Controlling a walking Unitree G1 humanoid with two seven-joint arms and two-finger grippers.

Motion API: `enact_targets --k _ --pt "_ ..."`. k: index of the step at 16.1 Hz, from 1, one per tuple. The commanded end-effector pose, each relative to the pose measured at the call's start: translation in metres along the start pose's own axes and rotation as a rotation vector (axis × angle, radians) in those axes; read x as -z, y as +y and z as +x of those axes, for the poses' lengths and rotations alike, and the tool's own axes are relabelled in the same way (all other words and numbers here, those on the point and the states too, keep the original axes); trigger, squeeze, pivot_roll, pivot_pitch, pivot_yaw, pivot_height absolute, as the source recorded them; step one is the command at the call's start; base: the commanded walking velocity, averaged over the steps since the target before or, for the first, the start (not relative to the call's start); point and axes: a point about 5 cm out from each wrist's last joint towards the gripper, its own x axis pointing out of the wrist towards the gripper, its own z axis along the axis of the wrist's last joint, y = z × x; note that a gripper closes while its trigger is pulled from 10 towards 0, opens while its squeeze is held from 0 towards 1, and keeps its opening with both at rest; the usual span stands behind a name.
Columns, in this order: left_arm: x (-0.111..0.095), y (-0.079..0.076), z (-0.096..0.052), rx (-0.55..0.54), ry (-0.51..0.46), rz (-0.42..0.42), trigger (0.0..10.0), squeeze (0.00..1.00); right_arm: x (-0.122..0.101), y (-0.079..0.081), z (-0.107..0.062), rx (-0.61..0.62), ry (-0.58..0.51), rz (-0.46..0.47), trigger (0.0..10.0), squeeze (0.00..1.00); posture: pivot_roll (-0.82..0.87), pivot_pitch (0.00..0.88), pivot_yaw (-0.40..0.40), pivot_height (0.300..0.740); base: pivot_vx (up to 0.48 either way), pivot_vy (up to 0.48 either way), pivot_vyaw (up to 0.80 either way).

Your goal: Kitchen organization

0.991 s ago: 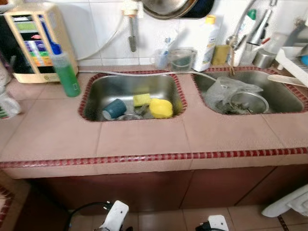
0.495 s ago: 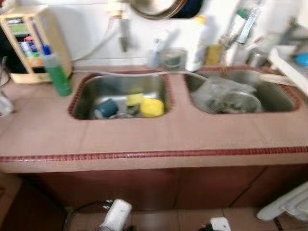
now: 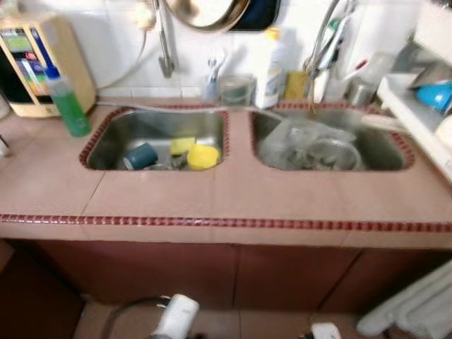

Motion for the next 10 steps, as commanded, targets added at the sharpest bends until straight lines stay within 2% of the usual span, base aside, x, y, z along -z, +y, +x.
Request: enact_targets --k 1,10 --pt "0.0044 0.0166 -0.0049 -0.04 0.014 0.004 10.0 0.0 0.0085 0.0085 -0.0008 -0.026 0.034 0.0 10.0 0.0 -0.1 0.0 0.035 0.74 0.0 0.0 0.0" --pt "0.0061 0.017 -0.0054 -0.041 0.018 0.01 10.0 0.0 0.006 0.0111 -0.0001 -0.037 0.025 -0.009 10.0 0.0 -0.09 0.0 0.038 0.74 0.0 0.0 0.0"
